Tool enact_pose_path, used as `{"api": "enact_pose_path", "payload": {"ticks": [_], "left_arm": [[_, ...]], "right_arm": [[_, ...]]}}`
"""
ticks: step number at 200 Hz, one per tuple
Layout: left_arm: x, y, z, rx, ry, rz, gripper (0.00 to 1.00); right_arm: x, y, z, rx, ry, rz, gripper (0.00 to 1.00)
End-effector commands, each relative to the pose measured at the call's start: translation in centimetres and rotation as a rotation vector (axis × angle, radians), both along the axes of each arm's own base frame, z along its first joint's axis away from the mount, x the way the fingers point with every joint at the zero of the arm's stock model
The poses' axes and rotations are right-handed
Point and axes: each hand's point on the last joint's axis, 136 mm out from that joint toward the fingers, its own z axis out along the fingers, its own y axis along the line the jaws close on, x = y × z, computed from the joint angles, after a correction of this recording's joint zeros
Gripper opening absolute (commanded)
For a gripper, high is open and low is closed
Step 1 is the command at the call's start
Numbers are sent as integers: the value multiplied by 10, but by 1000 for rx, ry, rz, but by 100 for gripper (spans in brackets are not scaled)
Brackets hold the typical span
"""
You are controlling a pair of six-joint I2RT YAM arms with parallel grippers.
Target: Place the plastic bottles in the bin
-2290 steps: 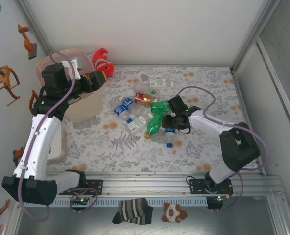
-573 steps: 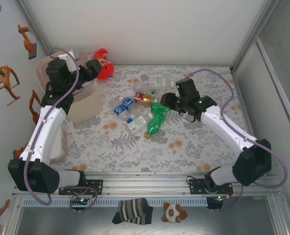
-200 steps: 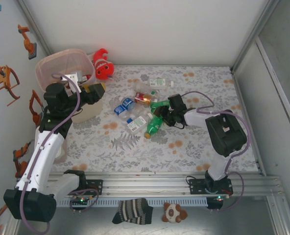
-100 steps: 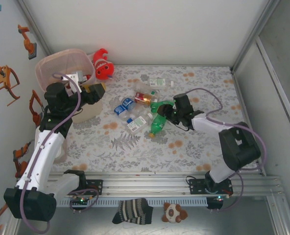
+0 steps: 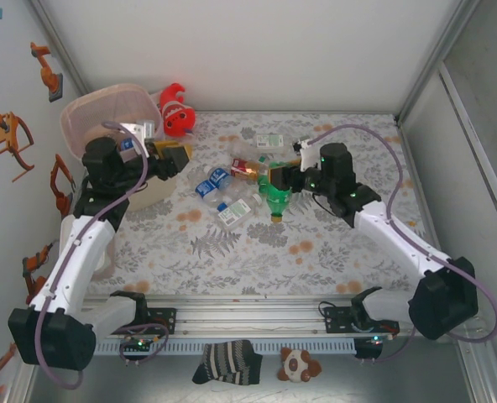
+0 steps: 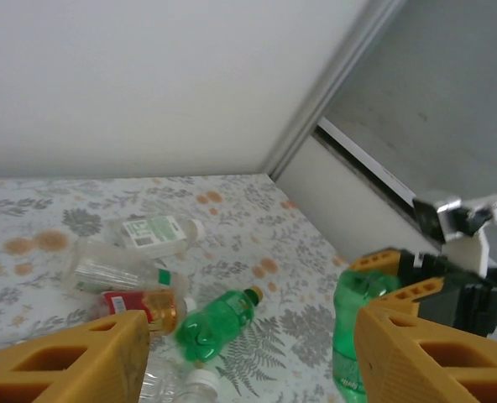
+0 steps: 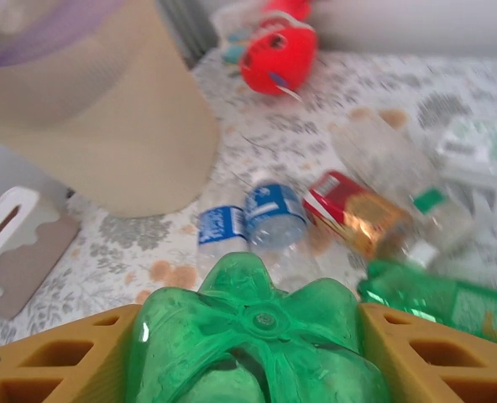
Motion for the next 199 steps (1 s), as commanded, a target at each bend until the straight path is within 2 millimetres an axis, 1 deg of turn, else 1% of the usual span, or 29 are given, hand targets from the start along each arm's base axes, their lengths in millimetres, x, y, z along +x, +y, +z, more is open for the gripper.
{"api": "enact_pose_path", "payload": {"ticks": [1, 39, 68, 91, 122, 143, 163, 199], "left_arm": [[-21, -24, 30, 15, -183, -154, 67], [-51, -56, 38, 52, -332, -322, 73], [-70, -76, 42, 58, -408, -428, 73], [-85, -93, 46, 63, -473, -509, 75], [-104, -114, 52, 51, -529, -626, 78], [-115, -128, 55, 39, -548, -688, 80], [-125, -140, 56, 25, -555, -738, 81], [-140, -157, 60, -14, -515, -841, 81]], "right_arm": [[-23, 13, 43, -6, -196, 194, 52], [-51, 24, 92, 35, -352, 327, 51], [-72, 30, 128, 87, -439, 390, 51], [-89, 35, 154, 128, -483, 437, 50], [-110, 40, 182, 166, -553, 476, 50], [-122, 43, 196, 188, -585, 502, 49], [-133, 45, 205, 206, -612, 533, 49], [-143, 48, 208, 195, -666, 558, 49]]}}
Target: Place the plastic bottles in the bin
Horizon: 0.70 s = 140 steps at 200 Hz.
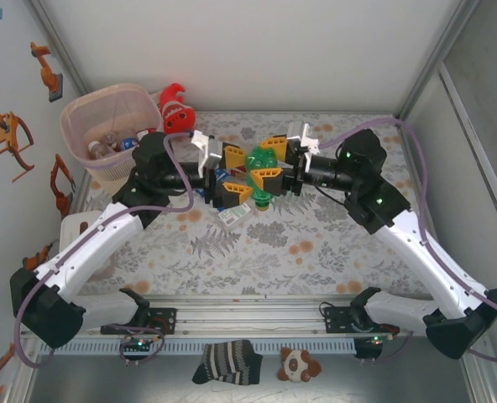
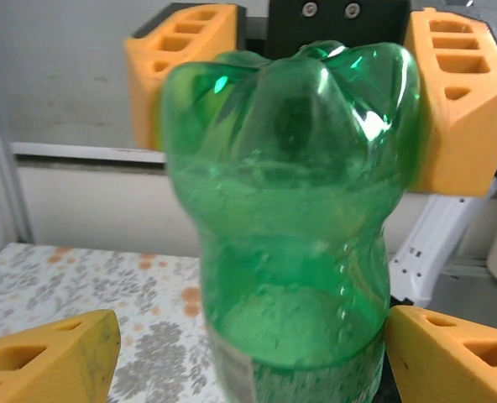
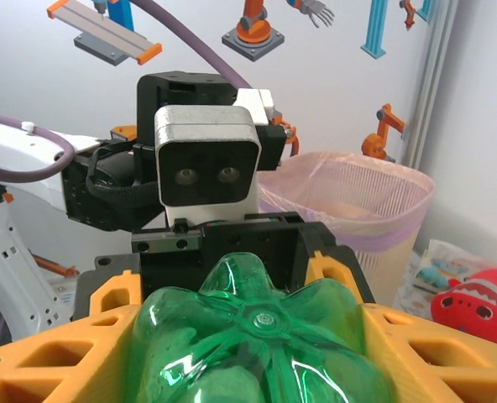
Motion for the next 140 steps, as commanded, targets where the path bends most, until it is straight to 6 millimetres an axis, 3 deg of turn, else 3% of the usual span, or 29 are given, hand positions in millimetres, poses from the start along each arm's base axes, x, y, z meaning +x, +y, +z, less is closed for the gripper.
{"api": "enact_pose_path", "payload": {"ticks": [1, 42, 97, 140], "left_arm": [[-14, -9, 17, -31, -36, -90, 81], [-27, -21, 17, -26, -24, -152, 80], [-29, -22, 21, -45, -50, -159, 68], [-28, -22, 27, -65, -76, -146, 68]], "right_arm": [[-19, -1, 25, 39, -121, 41, 49], [-23, 1, 21, 25, -177, 39, 49], [-25, 3, 16, 11, -263, 18, 49], [-20, -3, 15, 9, -288, -45, 49]]}}
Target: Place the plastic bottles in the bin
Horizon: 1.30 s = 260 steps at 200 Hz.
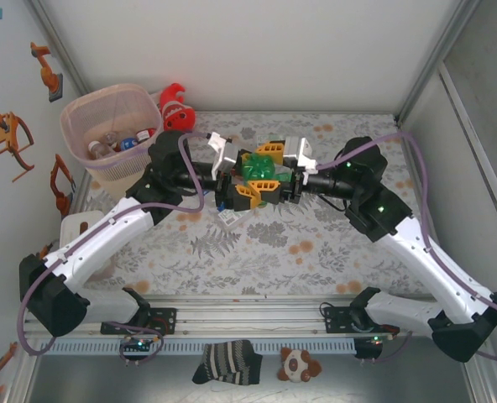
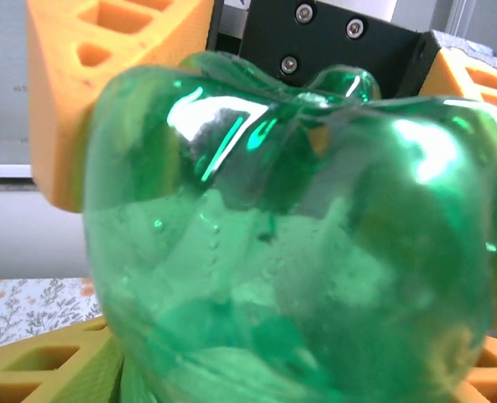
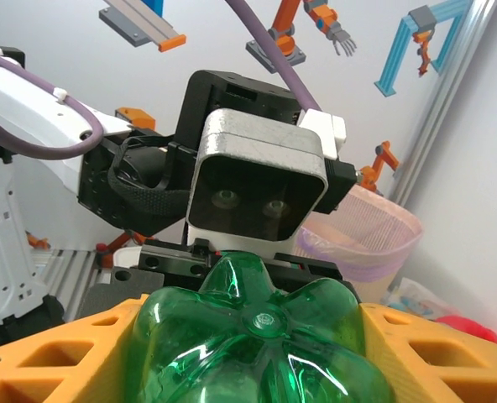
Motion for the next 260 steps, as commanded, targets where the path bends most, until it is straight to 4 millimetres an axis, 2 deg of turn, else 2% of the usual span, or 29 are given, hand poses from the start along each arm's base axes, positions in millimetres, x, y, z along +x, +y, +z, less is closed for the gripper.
{"api": "enact_pose_path", "payload": {"ticks": [1, 83, 141, 200, 260], "left_arm": [[-5, 2, 22, -58, -68, -15, 68], [-10, 3, 29, -87, -83, -40, 65], [-10, 5, 29, -85, -82, -37, 54], [-7, 6, 28, -74, -92, -1, 52], [6, 11, 26, -50, -97, 93, 51]], "right_arm": [[-1, -6, 12, 33, -84, -44, 49], [-1, -5, 9, 32, -70, -41, 49], [-2, -6, 11, 36, -68, -50, 50], [-5, -12, 15, 49, -53, -64, 67], [-8, -25, 21, 71, -62, -124, 72]]}}
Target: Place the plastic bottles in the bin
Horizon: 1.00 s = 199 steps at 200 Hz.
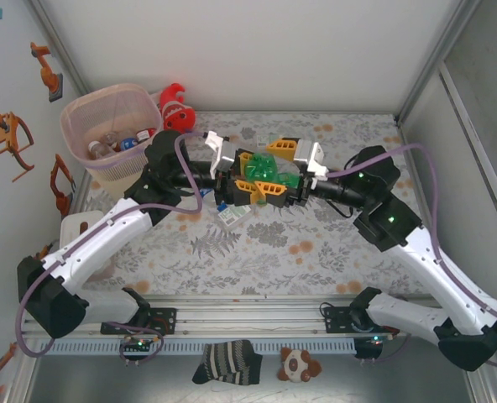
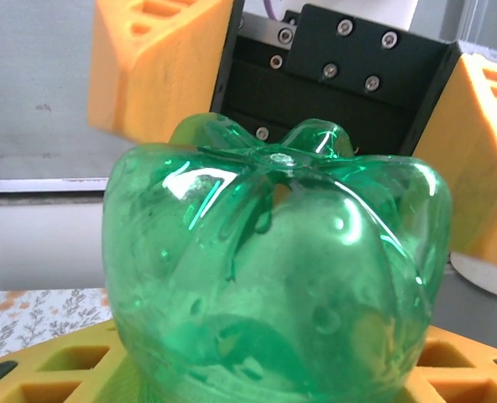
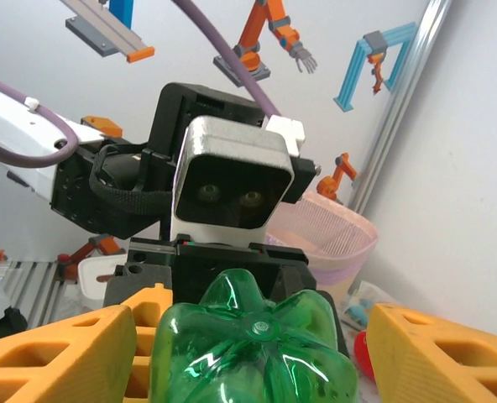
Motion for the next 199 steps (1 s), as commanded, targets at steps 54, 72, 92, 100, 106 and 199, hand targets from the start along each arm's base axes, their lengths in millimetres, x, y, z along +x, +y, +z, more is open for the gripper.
{"api": "enact_pose_path", "payload": {"ticks": [54, 72, 92, 100, 106, 199], "left_arm": [[42, 30, 22, 33, -67, 319, 49], [63, 45, 24, 45, -31, 449, 50], [85, 64, 28, 50, 6, 597, 49], [96, 74, 30, 54, 20, 678, 50], [103, 83, 33, 56, 32, 745, 50], [150, 211, 67, 73, 6, 1312, 44]], "right_arm": [[-6, -13, 7, 25, -17, -52, 72], [-5, -13, 6, 22, -15, -56, 72], [-4, -13, 5, 20, -14, -56, 72], [-3, -12, 5, 19, -14, -56, 72], [-2, -12, 5, 18, -12, -57, 72], [1, -8, 4, 11, 0, -55, 71]]}}
